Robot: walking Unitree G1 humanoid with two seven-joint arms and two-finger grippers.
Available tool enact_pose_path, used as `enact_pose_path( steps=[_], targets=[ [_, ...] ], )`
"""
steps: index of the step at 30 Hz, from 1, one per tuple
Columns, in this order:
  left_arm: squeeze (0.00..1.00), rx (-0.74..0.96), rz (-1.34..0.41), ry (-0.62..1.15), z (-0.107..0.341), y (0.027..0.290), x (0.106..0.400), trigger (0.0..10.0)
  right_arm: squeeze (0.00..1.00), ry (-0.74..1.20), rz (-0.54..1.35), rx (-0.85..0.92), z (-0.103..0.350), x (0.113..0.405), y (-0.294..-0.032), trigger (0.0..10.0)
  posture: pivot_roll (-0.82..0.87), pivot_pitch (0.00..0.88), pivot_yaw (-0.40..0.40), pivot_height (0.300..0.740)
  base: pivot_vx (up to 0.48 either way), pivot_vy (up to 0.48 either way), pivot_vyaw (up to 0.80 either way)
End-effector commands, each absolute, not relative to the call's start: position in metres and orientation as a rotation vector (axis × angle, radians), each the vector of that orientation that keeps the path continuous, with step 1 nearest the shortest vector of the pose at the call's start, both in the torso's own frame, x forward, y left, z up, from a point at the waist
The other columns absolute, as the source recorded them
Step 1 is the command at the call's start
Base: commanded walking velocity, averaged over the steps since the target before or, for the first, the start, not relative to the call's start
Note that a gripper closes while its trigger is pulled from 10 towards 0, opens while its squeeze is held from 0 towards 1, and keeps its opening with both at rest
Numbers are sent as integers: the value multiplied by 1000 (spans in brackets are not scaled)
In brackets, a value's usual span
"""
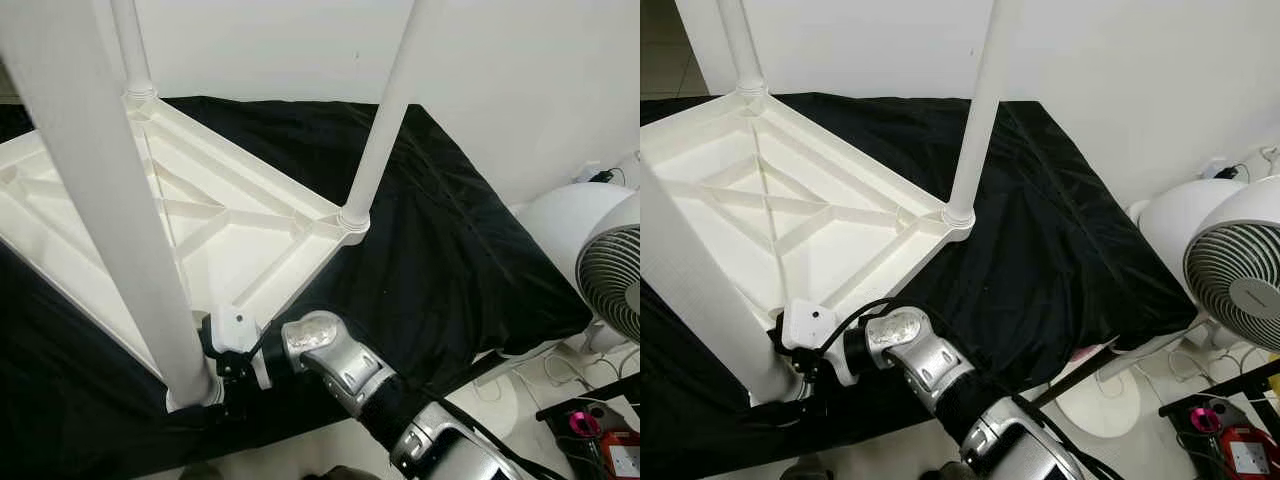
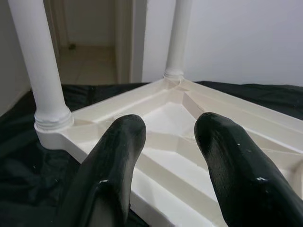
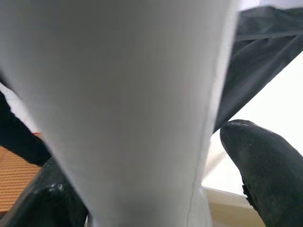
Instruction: Building children table
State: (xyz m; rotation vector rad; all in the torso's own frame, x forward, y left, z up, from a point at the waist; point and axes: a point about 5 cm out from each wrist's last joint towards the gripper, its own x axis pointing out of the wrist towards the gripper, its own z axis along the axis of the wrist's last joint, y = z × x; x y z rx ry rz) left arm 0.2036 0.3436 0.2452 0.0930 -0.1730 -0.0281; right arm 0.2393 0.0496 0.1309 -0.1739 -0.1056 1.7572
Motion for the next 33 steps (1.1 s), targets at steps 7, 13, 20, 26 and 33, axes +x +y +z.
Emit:
enact_pose_path(
  steps=[7,13,20,26,33],
  targets=[
    [0,86,-54,-189,243,339,208,10000,0,-167,1450,-159,150,273,-26,10000,116,82,-101,740,0,0,0],
    [0,83,-62,-189,242,338,209,10000,0,-173,1351,-116,159,271,-64,10000,103,87,-95,740,0,0,0],
    [0,71,-78,-197,241,335,215,10000,0,-161,1452,-112,152,255,-35,10000,89,83,-86,740,0,0,0],
    [0,68,-85,-204,242,332,217,10000,0,-148,1564,-102,148,253,0,10000,97,85,-93,740,0,0,0],
    [0,72,-81,-205,243,331,216,10000,0,-118,1687,-137,143,246,35,10000,114,88,-104,740,0,0,0]
  ],
)
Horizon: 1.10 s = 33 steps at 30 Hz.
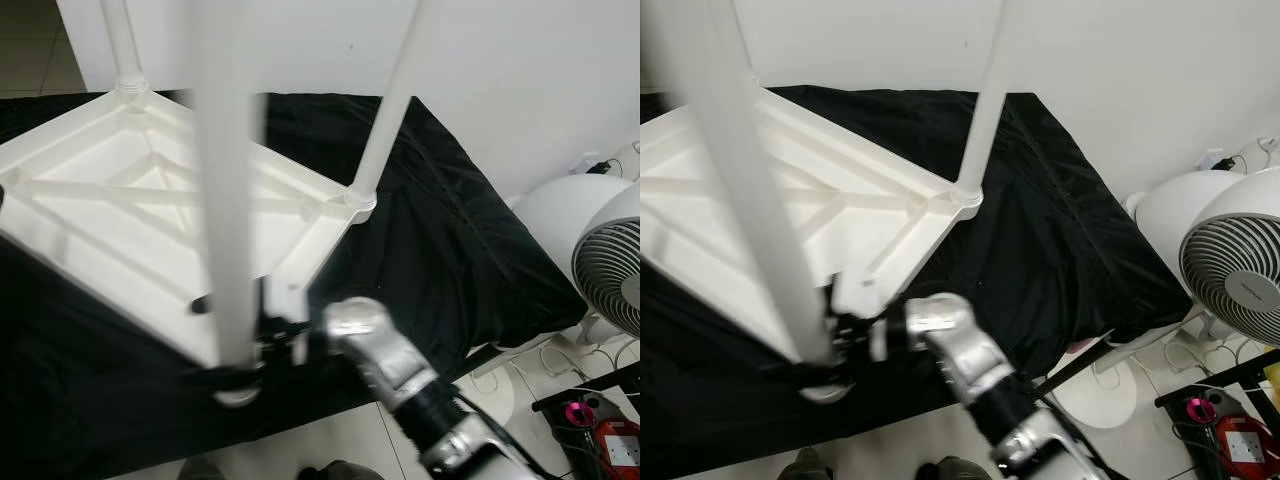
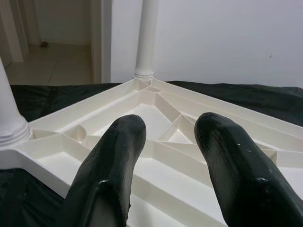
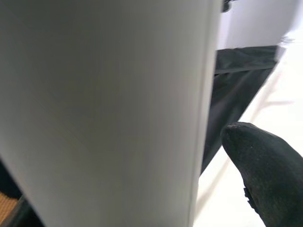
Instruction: Building children table
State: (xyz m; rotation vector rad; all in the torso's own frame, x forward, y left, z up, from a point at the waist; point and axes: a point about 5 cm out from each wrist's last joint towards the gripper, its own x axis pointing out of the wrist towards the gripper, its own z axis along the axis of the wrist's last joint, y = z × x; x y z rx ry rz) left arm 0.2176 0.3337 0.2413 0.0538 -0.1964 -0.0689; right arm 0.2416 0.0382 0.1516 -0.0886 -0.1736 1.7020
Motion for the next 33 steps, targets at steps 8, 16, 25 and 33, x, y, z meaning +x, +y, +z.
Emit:
enact_pose_path(
  steps=[8,16,25,33],
  targets=[
    [0,69,-67,-214,244,332,211,10000,0,-123,1696,-79,149,240,15,10000,118,96,-107,740,0,0,0],
    [0,66,-74,-212,244,332,213,10000,0,-111,1731,-22,154,245,-33,10000,110,99,-88,740,0,0,0],
    [0,73,-86,-215,247,329,215,10000,0,-79,1723,-17,155,246,-52,10000,112,99,-84,740,0,0,0],
    [0,78,-90,-217,248,327,216,10000,0,-68,1489,-16,156,262,-92,10000,108,98,-80,740,0,0,0]
  ],
)
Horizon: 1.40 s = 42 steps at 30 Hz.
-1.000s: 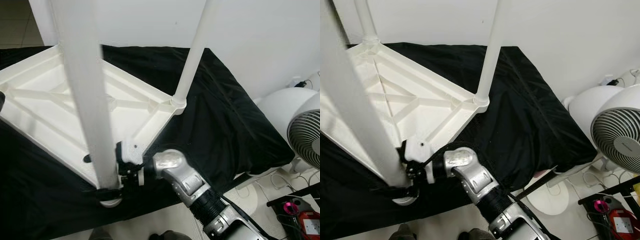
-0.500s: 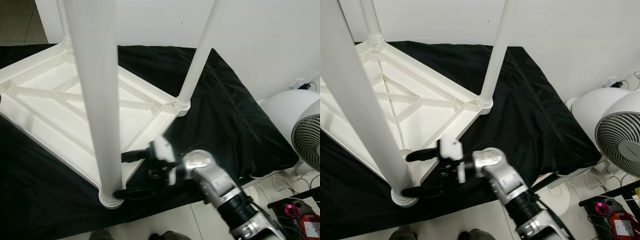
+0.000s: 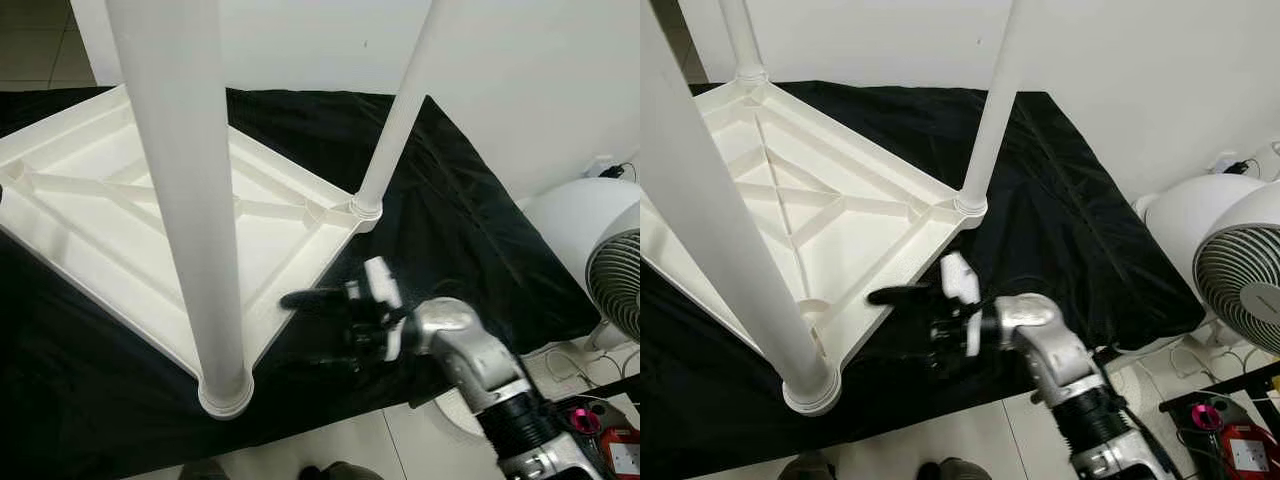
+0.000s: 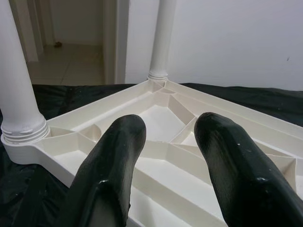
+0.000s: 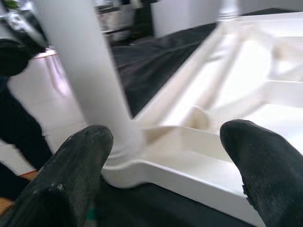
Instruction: Building children table
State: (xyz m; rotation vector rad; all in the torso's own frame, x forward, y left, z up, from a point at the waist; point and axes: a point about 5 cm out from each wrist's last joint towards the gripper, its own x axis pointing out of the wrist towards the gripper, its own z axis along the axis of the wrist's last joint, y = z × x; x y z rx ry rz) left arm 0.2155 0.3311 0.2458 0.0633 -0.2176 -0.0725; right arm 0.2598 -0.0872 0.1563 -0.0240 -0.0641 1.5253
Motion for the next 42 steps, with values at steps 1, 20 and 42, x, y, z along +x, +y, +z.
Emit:
enact_pose_path(
  steps=[1,20,42],
  targets=[
    [0,76,-90,-219,248,327,216,10000,0,-75,1401,-19,156,270,-99,10000,108,96,-83,740,0,0,0],
    [0,76,-87,-227,250,327,216,10000,0,-14,638,112,142,320,-69,10000,117,84,-99,740,0,0,0],
    [0,69,-90,-228,247,325,216,10000,0,153,336,402,154,363,-71,10000,122,76,-114,740,0,0,0]
  ],
)
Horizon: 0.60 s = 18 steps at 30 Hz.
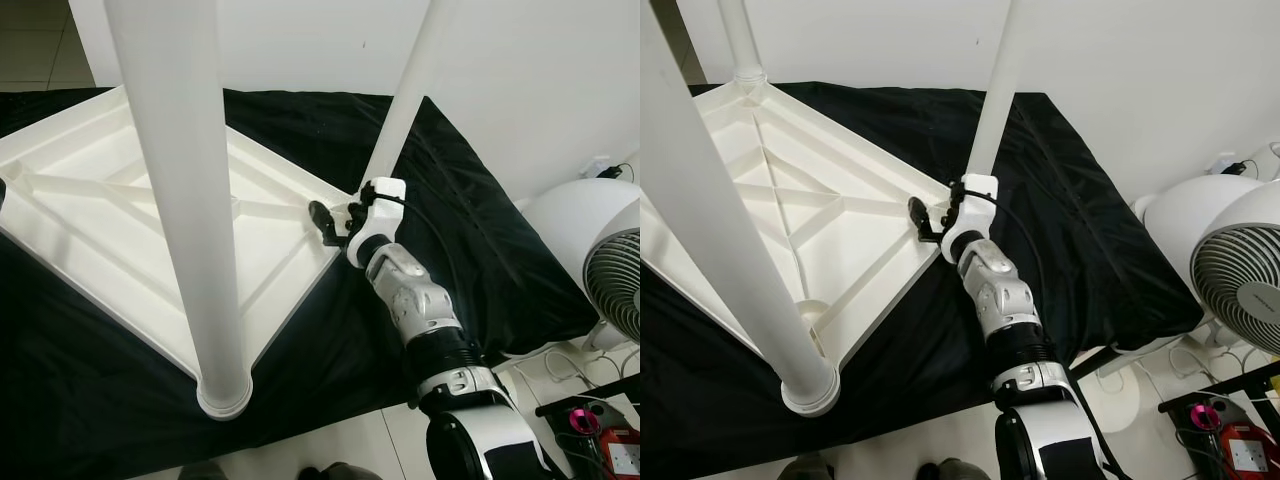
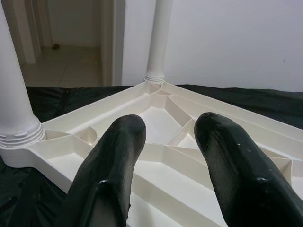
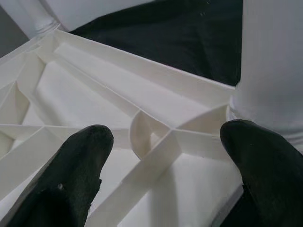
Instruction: Building children table
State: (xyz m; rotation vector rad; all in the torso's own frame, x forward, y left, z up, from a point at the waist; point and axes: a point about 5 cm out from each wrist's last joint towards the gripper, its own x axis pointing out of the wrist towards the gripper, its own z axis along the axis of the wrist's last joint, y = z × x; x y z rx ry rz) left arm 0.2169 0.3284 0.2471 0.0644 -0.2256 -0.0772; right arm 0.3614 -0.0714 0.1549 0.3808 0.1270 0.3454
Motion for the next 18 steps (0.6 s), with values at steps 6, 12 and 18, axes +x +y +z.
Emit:
enact_pose_path(
  steps=[6,12,18],
  targets=[
    [0,67,-90,-229,247,325,216,10000,0,212,427,429,149,362,-57,10000,123,74,-112,740,0,0,0],
    [0,67,-92,-232,247,324,217,10000,0,225,474,463,151,365,-54,10000,123,79,-109,740,0,0,0],
    [0,64,-90,-231,247,324,218,10000,0,249,433,590,161,373,-55,10000,120,86,-108,740,0,0,0]
  ],
)
